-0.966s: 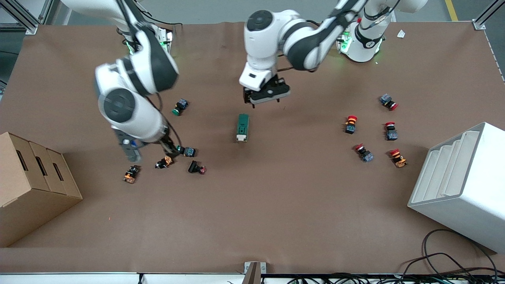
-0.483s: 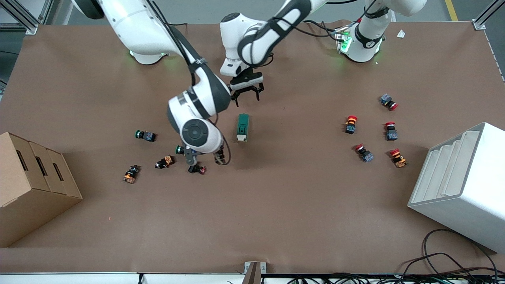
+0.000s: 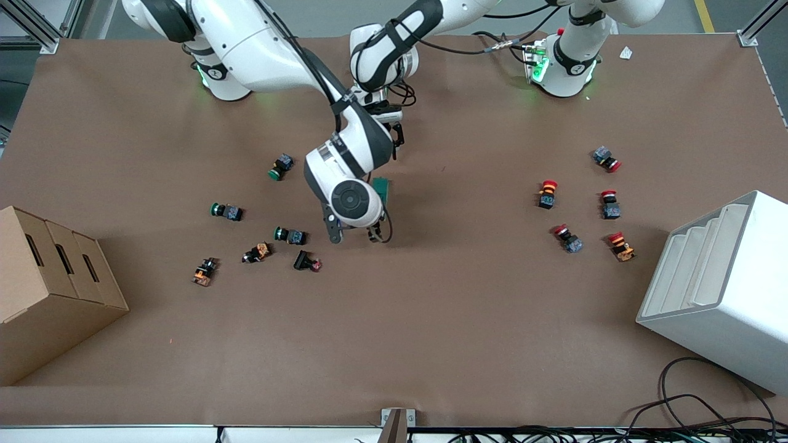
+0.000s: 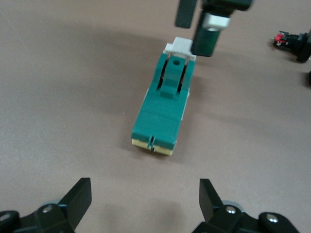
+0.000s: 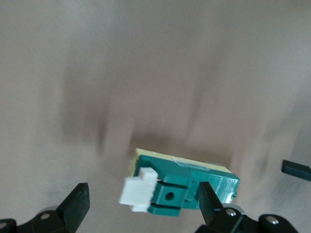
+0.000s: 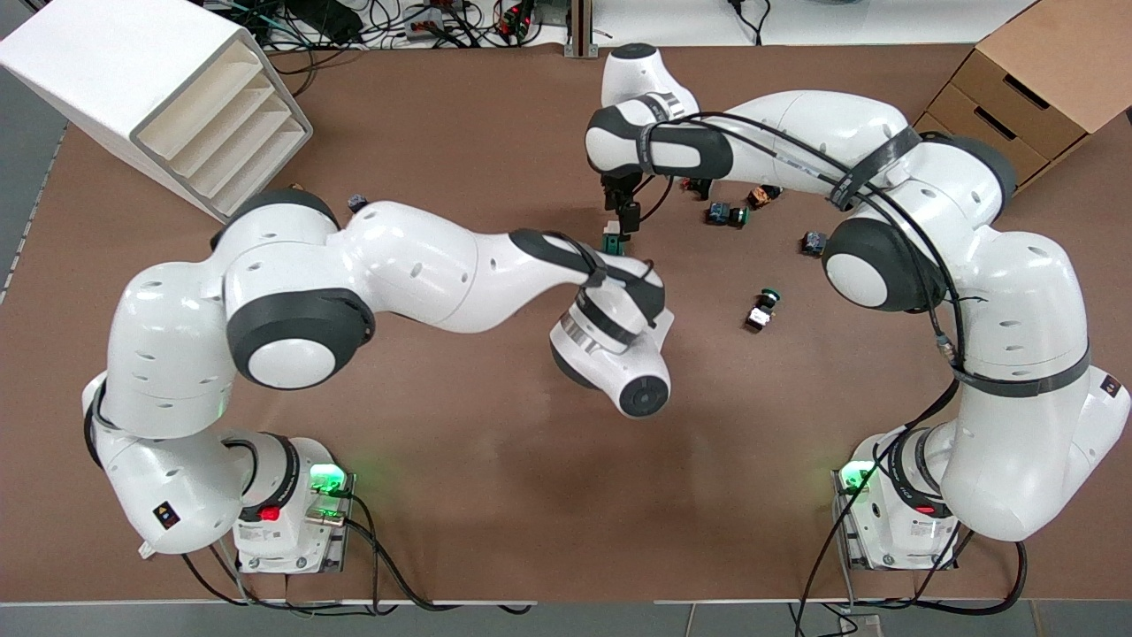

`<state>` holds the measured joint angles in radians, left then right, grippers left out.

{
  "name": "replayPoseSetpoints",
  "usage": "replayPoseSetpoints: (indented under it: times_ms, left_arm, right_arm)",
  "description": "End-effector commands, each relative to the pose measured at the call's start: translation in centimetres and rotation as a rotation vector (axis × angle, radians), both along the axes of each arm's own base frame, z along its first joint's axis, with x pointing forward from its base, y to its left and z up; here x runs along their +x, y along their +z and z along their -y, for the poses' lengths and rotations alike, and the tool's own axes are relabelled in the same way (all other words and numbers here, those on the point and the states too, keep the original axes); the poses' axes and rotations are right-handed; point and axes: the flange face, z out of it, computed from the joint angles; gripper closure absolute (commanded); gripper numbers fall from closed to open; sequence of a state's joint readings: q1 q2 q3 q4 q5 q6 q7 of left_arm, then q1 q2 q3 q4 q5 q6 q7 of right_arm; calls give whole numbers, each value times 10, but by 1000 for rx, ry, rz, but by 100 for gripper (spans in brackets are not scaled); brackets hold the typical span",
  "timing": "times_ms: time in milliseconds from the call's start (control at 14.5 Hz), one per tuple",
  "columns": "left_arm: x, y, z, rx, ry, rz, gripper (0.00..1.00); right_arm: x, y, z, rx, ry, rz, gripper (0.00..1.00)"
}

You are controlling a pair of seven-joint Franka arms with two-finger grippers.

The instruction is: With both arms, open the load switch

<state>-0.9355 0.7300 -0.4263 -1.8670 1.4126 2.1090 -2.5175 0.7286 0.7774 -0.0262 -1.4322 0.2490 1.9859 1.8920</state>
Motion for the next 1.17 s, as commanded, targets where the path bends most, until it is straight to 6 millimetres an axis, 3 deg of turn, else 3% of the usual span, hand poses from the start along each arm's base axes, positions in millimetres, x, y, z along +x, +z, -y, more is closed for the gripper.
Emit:
replayPoseSetpoints:
  times_ms: [0, 138, 483, 621, 828, 1103]
  left_arm:
    - [-9, -25, -3, 16, -50, 102, 2]
    - [-12, -43, -9, 39, -77, 164, 2]
    - [-17, -61, -14, 78, -124, 226, 2]
    - [-19, -61, -14, 79, -126, 227, 2]
    - [-21, -61, -13, 81, -134, 233, 2]
    - [-17, -60, -13, 98, -145, 278, 2]
  right_arm:
    - [-2, -4, -2, -8, -10, -17, 0]
    - [-4, -3, 0, -21, 0, -41, 0]
    - [-13, 6, 1, -59, 29, -126, 0]
    - [-19, 18, -4, -63, 61, -175, 0]
    - [-35, 21, -13, -71, 103, -218, 0]
    - [-57, 12, -18, -94, 161, -287, 0]
